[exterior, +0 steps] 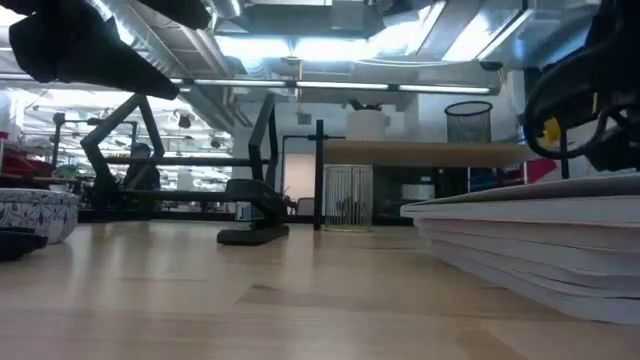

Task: Stock shelves
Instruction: Put the red floral-patterned item onto the shelf

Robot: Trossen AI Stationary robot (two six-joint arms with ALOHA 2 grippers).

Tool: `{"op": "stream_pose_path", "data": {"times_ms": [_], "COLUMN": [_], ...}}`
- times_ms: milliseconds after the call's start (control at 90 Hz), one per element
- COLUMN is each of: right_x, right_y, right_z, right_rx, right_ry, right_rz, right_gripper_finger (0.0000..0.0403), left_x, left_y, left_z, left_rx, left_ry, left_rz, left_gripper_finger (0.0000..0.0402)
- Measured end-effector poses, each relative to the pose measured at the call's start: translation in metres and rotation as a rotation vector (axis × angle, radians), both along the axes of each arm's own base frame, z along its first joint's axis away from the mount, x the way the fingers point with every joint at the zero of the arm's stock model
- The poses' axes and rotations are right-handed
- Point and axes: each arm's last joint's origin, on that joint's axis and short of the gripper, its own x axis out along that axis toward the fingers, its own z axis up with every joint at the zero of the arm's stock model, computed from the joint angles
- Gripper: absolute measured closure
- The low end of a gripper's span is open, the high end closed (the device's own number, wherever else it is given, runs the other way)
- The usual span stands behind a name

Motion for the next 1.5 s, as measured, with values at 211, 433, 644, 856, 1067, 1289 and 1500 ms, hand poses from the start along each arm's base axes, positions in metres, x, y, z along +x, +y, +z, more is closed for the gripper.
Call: {"op": "stream_pose_path", "data": {"times_ms": [211,433,644,856,1067,1289,1500], "right_x": [0.002,0.038,0.078,0.097,0.133,0.151,0.134], "right_y": [0.001,0.009,-0.022,-0.100,-0.164,-0.204,-0.209], "right_z": [0.004,0.052,0.154,0.235,0.249,0.222,0.202], "right_rx": [-0.006,0.068,-0.052,-0.147,-0.075,-0.015,0.034], "right_ry": [-0.004,-0.139,-0.376,-0.581,-0.570,-0.378,-0.291], "right_rz": [-0.033,0.014,0.029,-0.117,-0.115,-0.062,-0.037], "right_gripper_finger": [0.0133,0.0133,0.0133,0.0133,0.0133,0.0133,0.0133], "left_x": [0.000,0.000,0.000,0.000,0.000,0.000,0.000], "left_y": [0.000,0.000,0.000,0.000,0.000,0.000,-0.001], "left_z": [0.000,0.001,0.001,0.001,0.001,0.001,0.001], "left_rx": [-0.001,0.008,0.008,0.008,0.013,0.002,-0.046], "left_ry": [-0.001,-0.014,-0.025,-0.026,-0.023,-0.028,-0.035], "left_rz": [0.000,0.009,0.016,0.016,0.014,0.018,0.021], "left_gripper_finger": [0.0002,0.0002,0.0002,0.0002,0.0002,0.0002,0.0002]}}
